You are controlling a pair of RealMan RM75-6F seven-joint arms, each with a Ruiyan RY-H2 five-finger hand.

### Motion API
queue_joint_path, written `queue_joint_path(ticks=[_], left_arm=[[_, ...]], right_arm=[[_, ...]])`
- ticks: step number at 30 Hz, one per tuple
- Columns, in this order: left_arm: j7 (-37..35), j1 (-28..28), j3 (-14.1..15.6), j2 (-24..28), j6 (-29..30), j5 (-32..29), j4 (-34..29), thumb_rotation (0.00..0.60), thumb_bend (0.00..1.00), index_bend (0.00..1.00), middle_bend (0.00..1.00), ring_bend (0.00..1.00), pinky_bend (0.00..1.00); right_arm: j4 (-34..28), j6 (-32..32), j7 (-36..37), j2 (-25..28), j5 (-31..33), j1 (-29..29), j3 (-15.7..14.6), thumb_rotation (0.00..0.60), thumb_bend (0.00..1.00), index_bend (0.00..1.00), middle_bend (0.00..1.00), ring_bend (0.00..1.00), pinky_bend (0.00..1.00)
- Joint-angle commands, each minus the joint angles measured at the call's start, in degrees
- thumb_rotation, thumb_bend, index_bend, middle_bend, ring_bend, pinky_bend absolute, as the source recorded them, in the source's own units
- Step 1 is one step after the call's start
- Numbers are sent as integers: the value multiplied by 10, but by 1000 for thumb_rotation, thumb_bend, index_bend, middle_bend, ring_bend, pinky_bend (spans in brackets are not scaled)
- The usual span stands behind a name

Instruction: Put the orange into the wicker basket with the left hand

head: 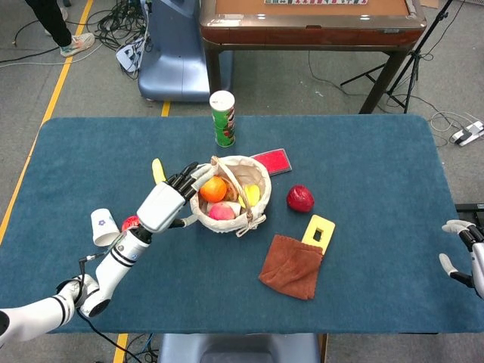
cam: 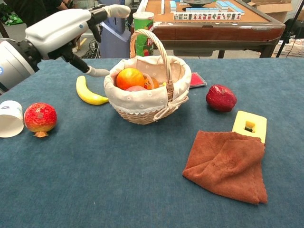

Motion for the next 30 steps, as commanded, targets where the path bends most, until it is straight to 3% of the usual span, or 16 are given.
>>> queue_joint_path(ticks=[1,7,15,21,30], left_arm=[[57,33,16,44,-4,-24,-50,600,187,8,0,56,329],[122,92,45,130,-1,-60,-151,600,188,94,0,81,329],[191,175,76,219,21,-125,-257,600,188,105,0,87,329],[244,238,104,255,57,-157,-314,600,188,105,0,91,329],[255,312,105,260,136,-175,-362,600,188,105,0,96,327]], right_arm=[[0,-1,0,0,0,1,0,600,292,350,296,306,400],[3,-9,0,-3,-1,6,1,600,292,350,296,306,400],[5,-18,0,-5,-5,14,1,600,292,350,296,306,400],[10,-24,5,-9,-16,22,0,600,292,350,296,306,400],[15,-35,10,-18,-36,36,-6,600,292,350,296,306,400]])
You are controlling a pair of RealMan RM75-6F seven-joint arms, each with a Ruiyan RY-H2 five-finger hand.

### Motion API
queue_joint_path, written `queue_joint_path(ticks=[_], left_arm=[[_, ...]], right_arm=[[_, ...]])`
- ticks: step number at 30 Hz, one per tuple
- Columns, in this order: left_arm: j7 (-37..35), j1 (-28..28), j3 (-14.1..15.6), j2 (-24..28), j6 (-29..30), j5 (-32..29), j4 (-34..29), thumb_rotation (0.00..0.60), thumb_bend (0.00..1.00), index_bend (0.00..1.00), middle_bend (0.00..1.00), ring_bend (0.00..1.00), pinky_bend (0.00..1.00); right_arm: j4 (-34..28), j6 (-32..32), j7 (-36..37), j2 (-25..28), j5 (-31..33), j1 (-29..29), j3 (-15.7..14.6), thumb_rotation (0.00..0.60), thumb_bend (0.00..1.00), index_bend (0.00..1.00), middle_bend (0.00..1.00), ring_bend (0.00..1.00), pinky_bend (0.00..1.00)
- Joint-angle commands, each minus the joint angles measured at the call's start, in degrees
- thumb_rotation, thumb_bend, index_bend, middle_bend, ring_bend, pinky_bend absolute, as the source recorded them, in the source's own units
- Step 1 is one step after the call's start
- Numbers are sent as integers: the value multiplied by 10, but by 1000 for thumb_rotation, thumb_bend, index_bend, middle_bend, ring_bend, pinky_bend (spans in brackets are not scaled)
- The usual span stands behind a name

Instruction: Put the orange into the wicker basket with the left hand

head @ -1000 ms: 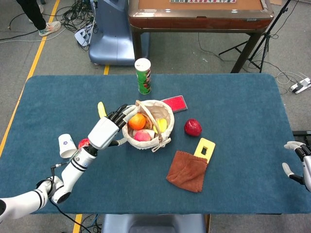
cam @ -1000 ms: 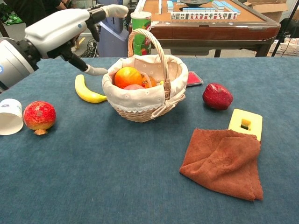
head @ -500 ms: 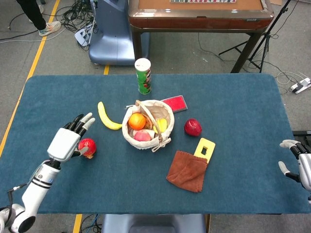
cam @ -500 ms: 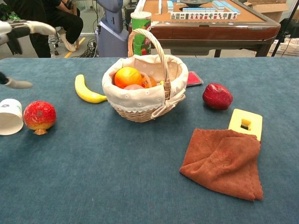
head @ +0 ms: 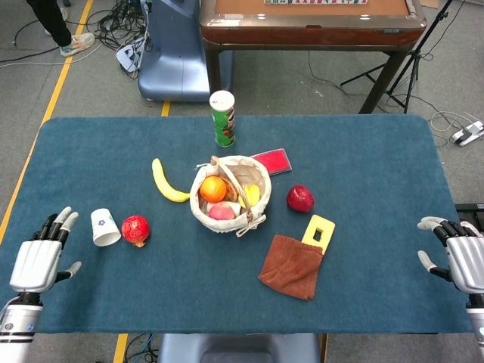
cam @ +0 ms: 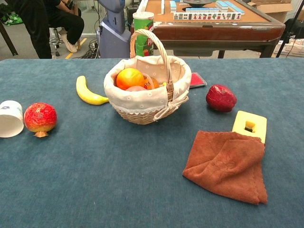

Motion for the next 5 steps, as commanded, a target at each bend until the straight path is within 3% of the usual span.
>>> queue_joint_path(ticks=[1,5], left_arm=[[0,22,-2,-4,29,4,-11,600,187,105,0,96,327],[-4,37,-6,-15,50,19,-7,600,188,105,4,99,326]], right_arm=[[1,-1,1,-1,-1,2,1,600,292,350,296,306,400],[0,-2,1,-2,-1,4,0,600,291,350,297,306,401]])
